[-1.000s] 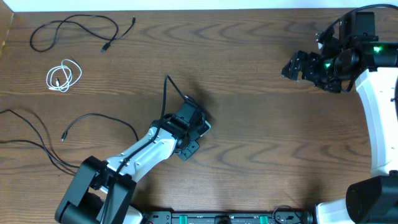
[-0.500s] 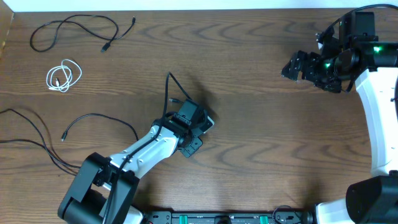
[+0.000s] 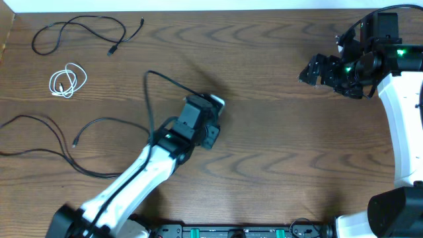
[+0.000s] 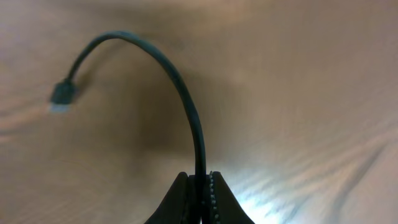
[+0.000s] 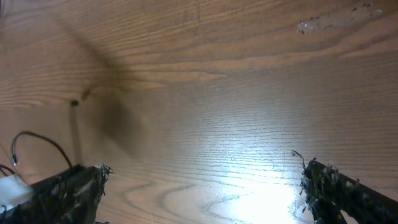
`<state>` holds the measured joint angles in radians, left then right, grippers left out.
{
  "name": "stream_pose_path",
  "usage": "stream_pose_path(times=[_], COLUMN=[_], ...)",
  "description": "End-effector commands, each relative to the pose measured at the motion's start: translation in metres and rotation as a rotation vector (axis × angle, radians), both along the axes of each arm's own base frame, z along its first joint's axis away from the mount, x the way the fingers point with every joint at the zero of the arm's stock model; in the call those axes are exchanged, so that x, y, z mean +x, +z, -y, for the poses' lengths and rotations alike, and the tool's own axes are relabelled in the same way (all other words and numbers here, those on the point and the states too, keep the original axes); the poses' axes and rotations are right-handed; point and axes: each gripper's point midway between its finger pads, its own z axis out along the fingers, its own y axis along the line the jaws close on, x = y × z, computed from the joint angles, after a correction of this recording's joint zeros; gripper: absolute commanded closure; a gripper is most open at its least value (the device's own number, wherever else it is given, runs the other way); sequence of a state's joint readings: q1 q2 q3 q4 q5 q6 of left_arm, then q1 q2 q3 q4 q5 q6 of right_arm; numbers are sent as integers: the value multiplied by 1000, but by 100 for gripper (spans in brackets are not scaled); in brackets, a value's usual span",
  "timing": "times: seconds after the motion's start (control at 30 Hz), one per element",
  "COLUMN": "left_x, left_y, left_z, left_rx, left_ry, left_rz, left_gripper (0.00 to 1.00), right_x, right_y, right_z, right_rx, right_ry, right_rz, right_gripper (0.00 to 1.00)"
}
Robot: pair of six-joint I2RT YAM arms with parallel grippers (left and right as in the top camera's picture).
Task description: Untangle cables
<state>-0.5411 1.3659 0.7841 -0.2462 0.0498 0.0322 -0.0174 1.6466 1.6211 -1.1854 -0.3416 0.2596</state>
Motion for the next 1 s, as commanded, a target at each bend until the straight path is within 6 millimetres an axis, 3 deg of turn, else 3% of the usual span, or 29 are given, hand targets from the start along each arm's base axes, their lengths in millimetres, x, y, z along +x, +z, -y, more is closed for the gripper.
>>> stream_pose_path(times=[0.0,0.27,0.47,0.83,0.97], left_x=[19,14,22,40,41], left_y=[28,10,17,33,45], left_z=[-30,-73,-138,-176,-199], left_rx=[-78,-27,-40,-93,-125], left_ry=[310,505,939,1107,1270], left_rz=[56,-23,57,171,270], left_gripper=[92,93,93,93,93], right_x=[2,1,0,2,1], right_y=[8,8,8,8,8], right_z=[-3,-3,-3,-3,-3], right_rx=[4,4,4,3,3], right_ry=[10,10,10,10,10], right_rz=[24,23,18,24,23], right_gripper=[1,1,1,1,1])
